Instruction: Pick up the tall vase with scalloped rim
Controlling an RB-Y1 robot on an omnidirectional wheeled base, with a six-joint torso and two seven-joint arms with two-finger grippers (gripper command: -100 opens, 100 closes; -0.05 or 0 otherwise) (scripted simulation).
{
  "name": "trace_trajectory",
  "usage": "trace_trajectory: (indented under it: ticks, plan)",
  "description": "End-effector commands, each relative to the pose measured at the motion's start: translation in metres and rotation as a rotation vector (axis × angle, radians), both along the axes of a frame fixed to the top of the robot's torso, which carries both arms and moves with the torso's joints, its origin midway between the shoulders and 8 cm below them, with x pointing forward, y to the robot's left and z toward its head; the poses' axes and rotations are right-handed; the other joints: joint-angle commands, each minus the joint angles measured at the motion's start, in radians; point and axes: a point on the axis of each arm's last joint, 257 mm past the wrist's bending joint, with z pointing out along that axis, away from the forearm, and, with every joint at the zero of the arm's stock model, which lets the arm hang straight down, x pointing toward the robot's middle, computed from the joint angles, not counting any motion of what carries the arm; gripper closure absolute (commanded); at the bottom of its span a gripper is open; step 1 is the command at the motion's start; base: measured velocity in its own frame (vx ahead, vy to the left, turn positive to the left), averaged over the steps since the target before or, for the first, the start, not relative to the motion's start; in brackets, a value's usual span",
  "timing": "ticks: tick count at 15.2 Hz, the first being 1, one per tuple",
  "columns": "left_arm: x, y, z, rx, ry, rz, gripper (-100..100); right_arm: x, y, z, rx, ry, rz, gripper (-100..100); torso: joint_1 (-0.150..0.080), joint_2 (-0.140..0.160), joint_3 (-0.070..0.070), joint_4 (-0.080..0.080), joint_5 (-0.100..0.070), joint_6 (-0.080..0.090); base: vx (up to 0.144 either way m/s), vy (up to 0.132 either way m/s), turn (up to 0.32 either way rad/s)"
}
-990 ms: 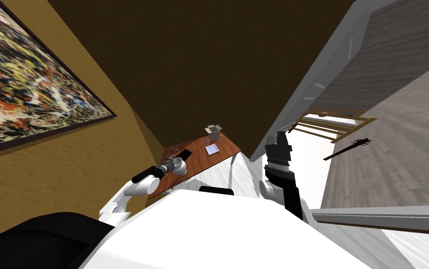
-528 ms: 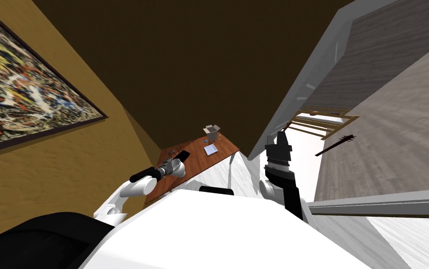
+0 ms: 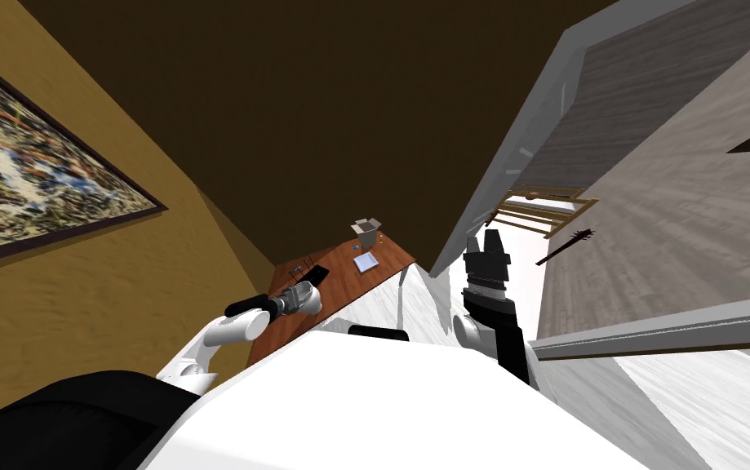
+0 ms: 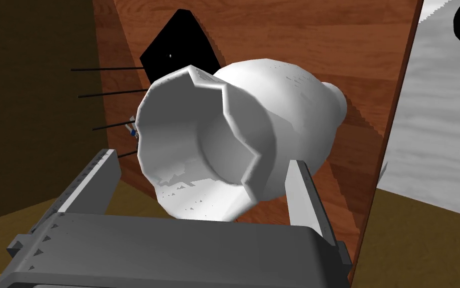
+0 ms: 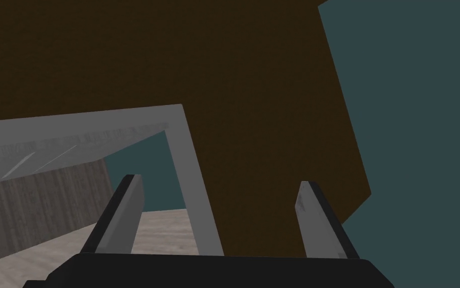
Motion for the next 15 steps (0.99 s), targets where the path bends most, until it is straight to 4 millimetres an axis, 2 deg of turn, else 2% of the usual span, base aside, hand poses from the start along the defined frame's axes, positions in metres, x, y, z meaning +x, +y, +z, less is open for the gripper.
trace_trajectory:
  ticks: [1,8,10,15]
  plan:
    - [-0.012,0.001,-0.007,-0.032,0.047,0.024,-100,0.000,0.000,0.000,0.000,0.000,0.000,0,0.000,0.000,0.000,0.000,0.000,0.000,0.006,0.020,-0.074]
    - [-0.039,0.002,-0.023,-0.104,0.152,0.076,-100,0.000,0.000,0.000,0.000,0.000,0.000,0,0.000,-0.001,0.000,0.000,0.000,0.000,0.010,0.028,-0.097]
    - [-0.053,0.002,-0.030,-0.140,0.203,0.104,-100,0.000,0.000,0.000,0.000,0.000,0.000,0,0.000,-0.001,0.000,0.000,0.000,0.000,0.010,0.029,-0.115]
    - [-0.069,0.001,-0.036,-0.181,0.259,0.135,-100,0.000,0.000,0.000,0.000,0.000,0.000,0,0.000,-0.001,0.000,0.000,0.000,0.000,0.011,0.029,-0.075]
